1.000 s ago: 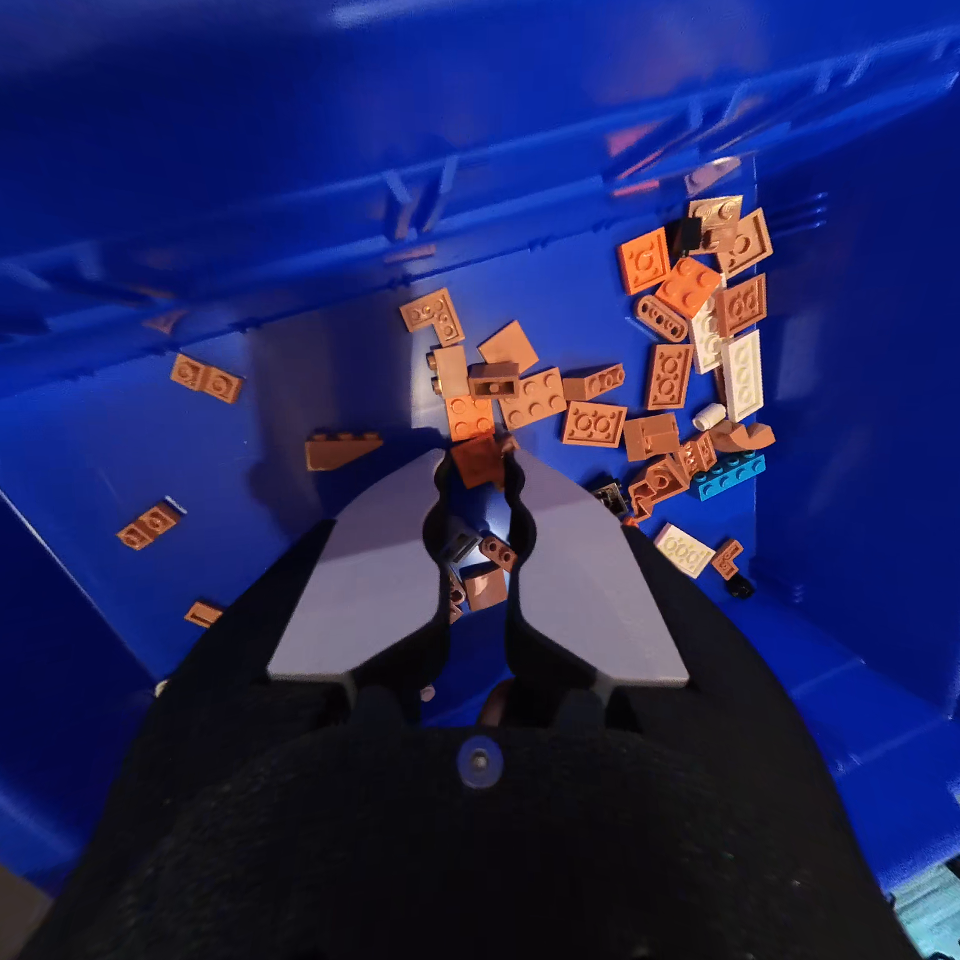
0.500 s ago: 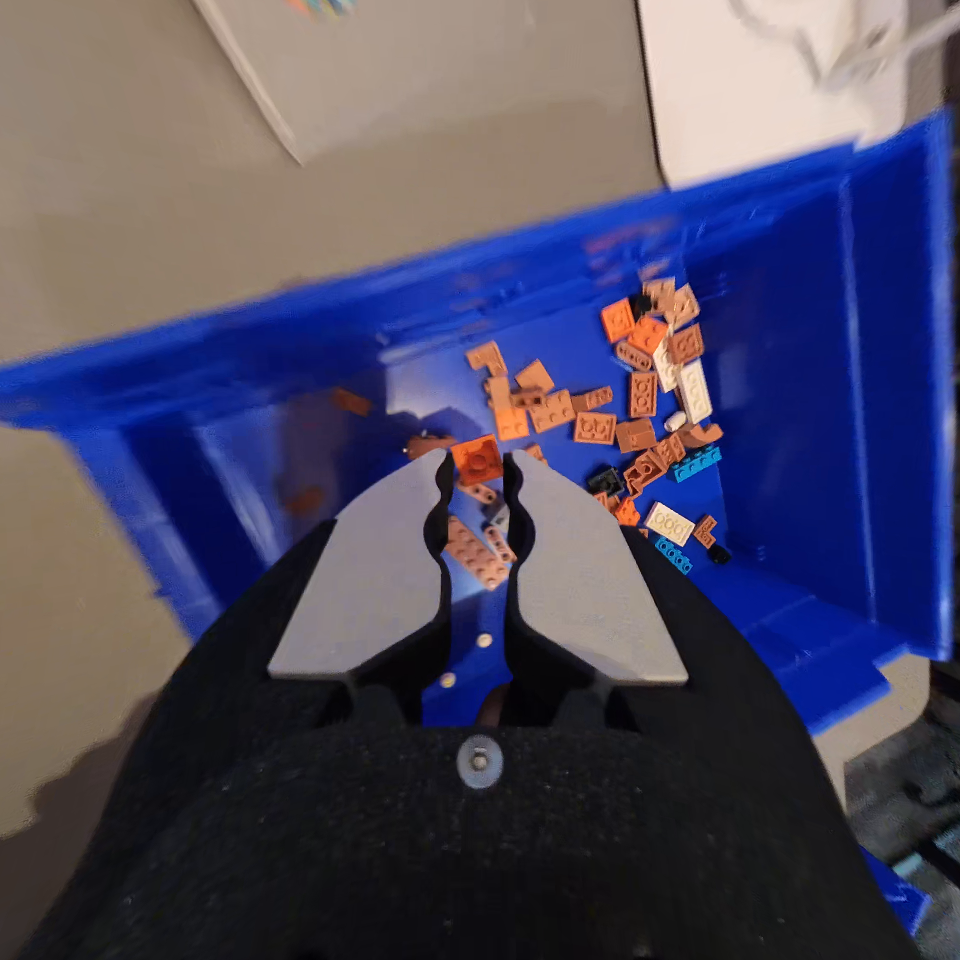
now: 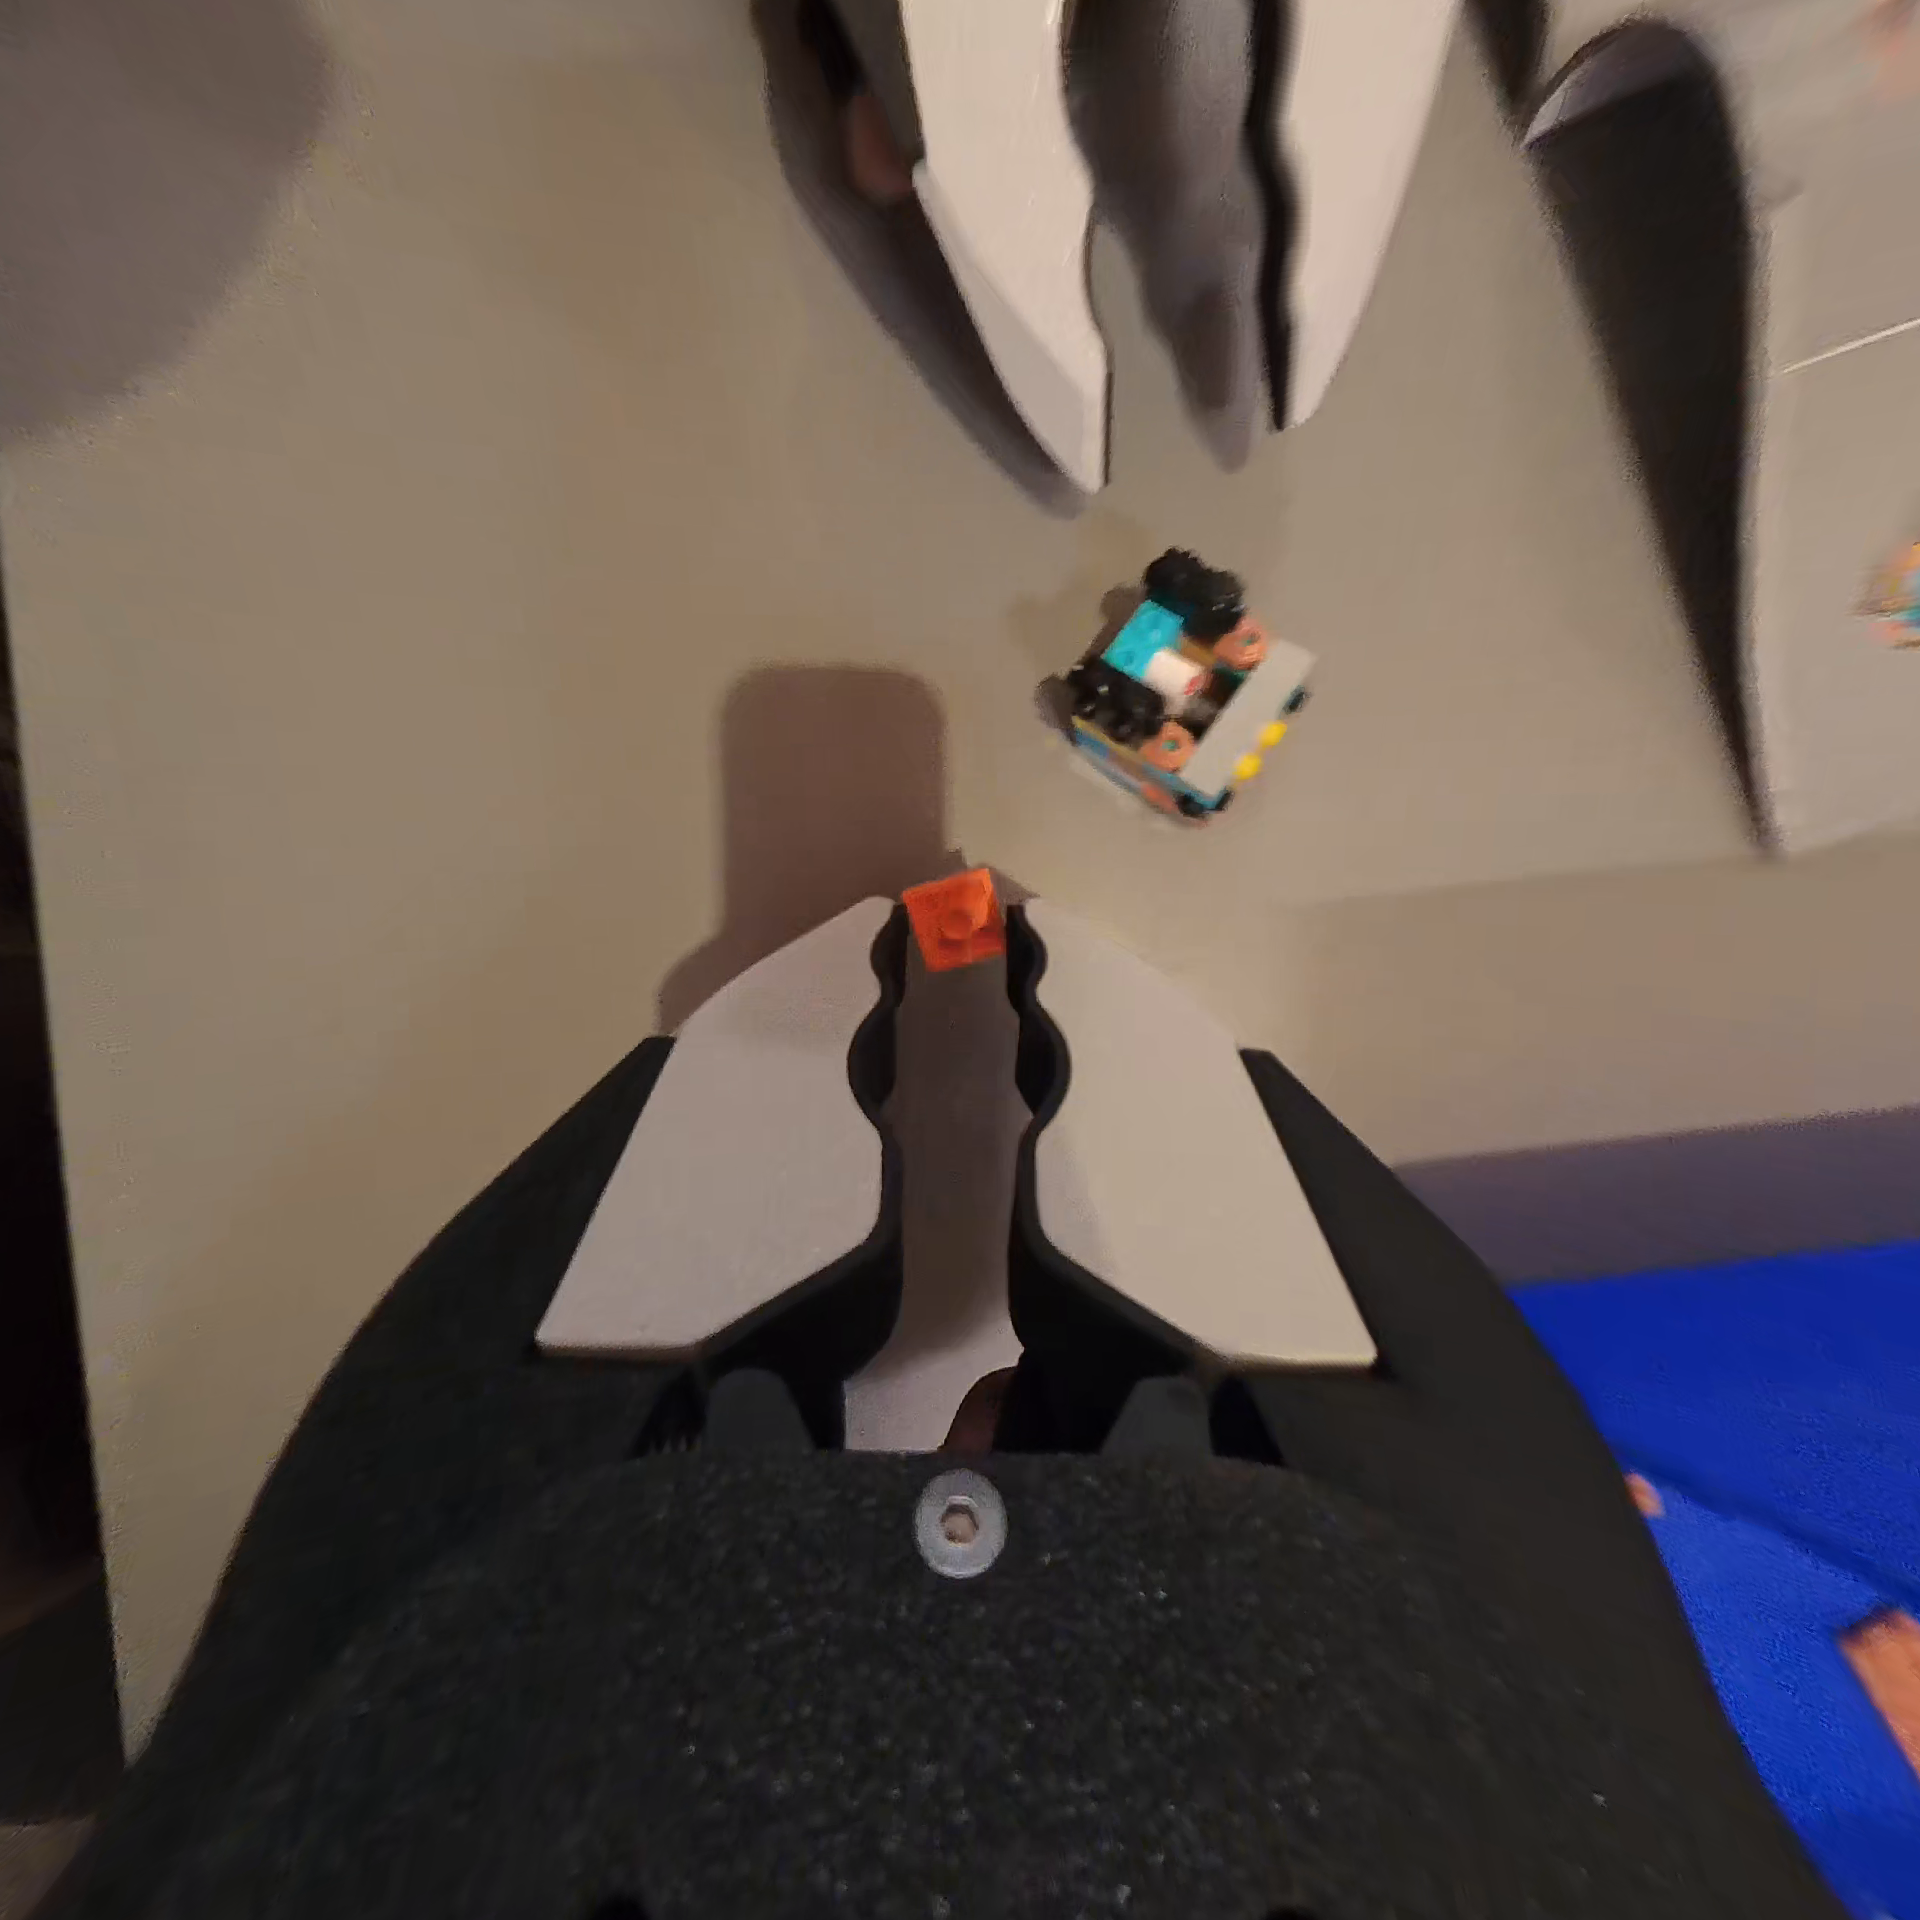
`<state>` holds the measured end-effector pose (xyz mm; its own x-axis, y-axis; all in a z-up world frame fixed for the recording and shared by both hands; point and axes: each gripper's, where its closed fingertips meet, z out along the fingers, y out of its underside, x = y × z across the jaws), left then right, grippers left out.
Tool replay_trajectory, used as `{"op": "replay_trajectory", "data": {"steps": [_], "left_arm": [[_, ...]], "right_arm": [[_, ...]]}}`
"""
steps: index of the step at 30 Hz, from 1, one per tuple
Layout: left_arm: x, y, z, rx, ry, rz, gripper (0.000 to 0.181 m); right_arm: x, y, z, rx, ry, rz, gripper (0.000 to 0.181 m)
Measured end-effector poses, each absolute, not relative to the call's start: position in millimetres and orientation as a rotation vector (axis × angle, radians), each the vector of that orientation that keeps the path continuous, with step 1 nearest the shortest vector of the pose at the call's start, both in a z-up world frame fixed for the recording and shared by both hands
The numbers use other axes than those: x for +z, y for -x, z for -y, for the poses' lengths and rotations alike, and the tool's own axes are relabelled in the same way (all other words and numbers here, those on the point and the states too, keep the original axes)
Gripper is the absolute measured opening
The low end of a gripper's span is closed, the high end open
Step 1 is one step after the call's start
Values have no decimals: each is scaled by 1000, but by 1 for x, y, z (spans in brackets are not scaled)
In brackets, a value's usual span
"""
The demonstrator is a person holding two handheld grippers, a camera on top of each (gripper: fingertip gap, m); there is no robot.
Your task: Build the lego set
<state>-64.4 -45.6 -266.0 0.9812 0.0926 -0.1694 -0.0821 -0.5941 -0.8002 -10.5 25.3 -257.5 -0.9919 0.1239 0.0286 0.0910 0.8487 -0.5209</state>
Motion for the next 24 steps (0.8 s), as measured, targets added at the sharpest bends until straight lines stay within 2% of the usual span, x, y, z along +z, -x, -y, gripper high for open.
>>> {"op": "replay_trajectory", "data": {"steps": [3, 6, 10, 13, 15, 24], "left_arm": [[-266, 65, 46, 242, 2193, 9, 32], [-266, 64, 46, 241, 2193, 9, 32], [-266, 64, 46, 237, 2193, 6, 32], [-266, 64, 46, 234, 2194, 6, 32], [-267, 64, 46, 233, 2197, 6, 32], [-267, 66, 46, 219, 2200, 29, 32]], "right_arm": [[-280, 9, -23, 766, 198, 2995, 20], [-272, 10, -27, 772, 192, 2994, 30], [-219, 22, -49, 846, 130, 2930, 33], [-169, 64, -86, 869, 151, 2783, 30], [-160, 100, -115, 816, 176, 2747, 30], [-249, 220, -176, 496, 385, 2918, 26]]}}
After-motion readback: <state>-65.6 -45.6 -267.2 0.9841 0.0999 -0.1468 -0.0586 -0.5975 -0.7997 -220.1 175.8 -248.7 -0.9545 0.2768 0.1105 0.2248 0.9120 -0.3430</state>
